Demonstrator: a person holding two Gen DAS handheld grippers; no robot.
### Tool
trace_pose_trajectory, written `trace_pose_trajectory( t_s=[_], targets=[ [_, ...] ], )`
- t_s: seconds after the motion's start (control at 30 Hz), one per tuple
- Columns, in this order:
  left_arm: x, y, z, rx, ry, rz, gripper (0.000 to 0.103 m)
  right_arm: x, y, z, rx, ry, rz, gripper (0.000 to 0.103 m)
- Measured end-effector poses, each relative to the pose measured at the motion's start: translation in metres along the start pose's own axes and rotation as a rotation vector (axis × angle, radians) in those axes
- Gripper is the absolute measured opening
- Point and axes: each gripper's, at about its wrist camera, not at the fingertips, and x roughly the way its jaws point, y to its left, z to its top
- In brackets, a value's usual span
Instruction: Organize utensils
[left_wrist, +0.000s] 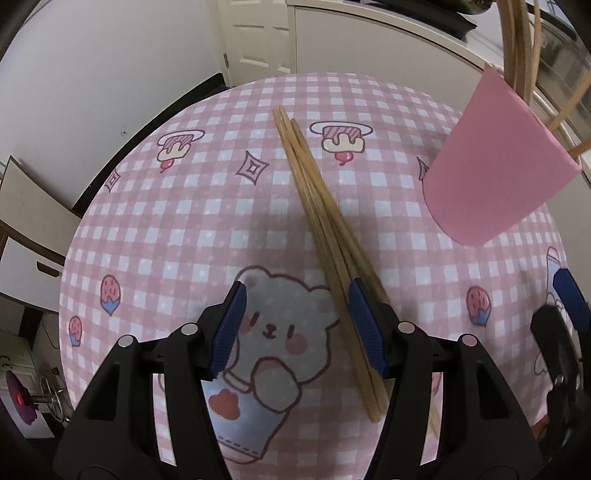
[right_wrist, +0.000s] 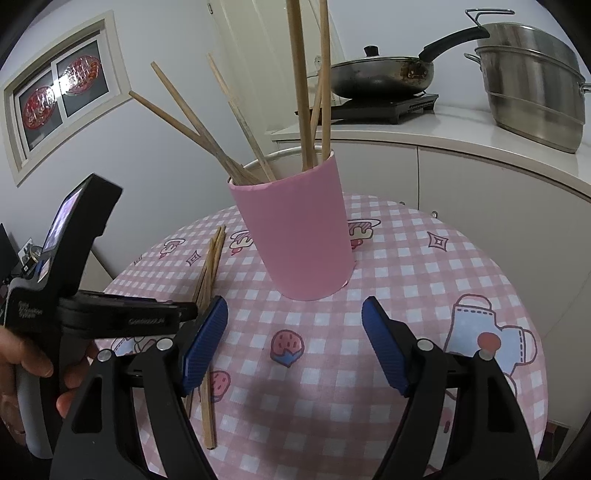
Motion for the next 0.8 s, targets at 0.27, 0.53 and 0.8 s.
trace_pose_trajectory(
  t_s=[0.27,0.53,0.8],
  targets=[
    [-0.001,0.014,-0.004,-0.032,0.011,-0.054,0.058,0.026,0.025,-0.001,-0.136,0.148,0.008,0.072],
    [0.003,0.026,-0.006,-0.051,0.017,-0.105,0.058,0.057,0.061,-0.004,-0.312,0.283,0.026,0.049],
    [0.011,0.018,0.004,-0.018,0.013,-0.085,0.059,0.068,0.079,-0.005,-0.398,0.345,0.007,0.038]
  ],
)
